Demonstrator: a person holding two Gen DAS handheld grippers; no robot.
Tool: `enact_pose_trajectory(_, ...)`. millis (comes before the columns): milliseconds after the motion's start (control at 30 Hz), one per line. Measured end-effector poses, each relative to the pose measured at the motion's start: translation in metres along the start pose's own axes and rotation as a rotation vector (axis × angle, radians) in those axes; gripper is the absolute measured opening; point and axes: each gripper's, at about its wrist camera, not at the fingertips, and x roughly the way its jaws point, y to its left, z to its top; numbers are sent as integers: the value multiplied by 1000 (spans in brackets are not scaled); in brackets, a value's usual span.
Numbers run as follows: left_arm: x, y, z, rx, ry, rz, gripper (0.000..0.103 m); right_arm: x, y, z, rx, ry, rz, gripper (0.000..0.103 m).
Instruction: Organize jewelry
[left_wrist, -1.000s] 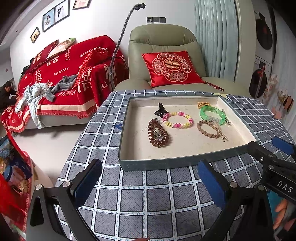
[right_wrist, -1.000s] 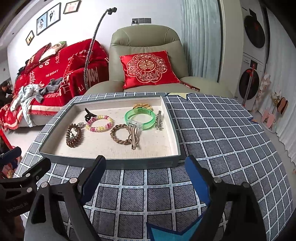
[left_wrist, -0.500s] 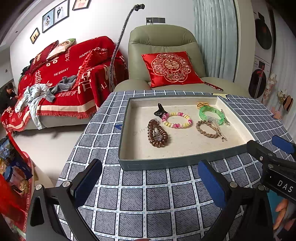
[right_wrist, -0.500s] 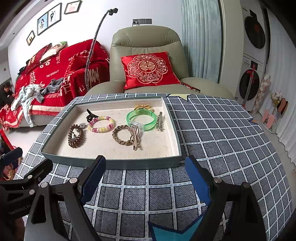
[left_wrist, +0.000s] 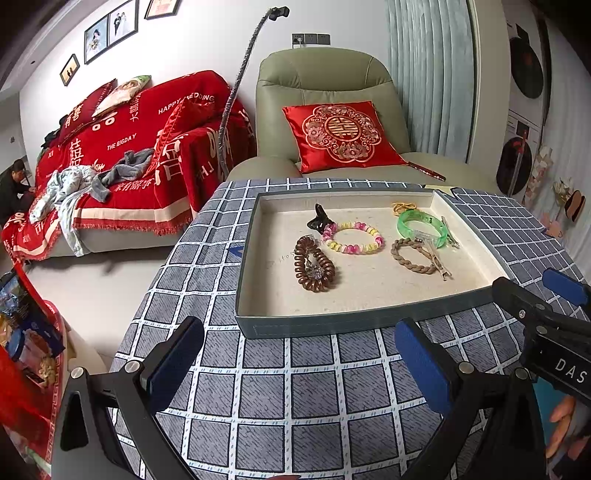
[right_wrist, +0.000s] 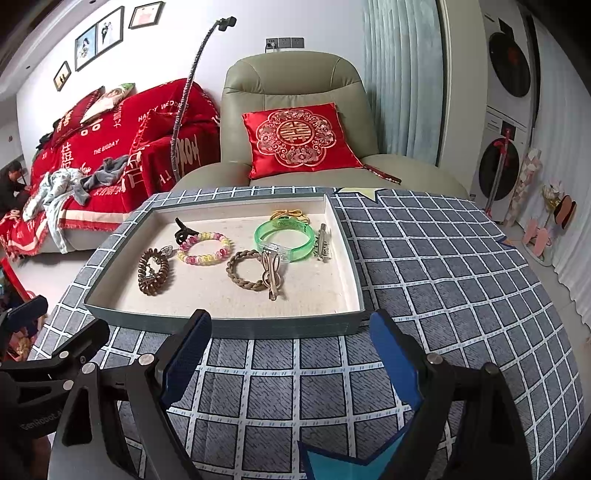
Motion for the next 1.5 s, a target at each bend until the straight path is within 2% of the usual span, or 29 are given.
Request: enact_pose_trajectory(1500,-2,0,-1,-3,2,5,103,-5,6,5,-7,-6,7,89)
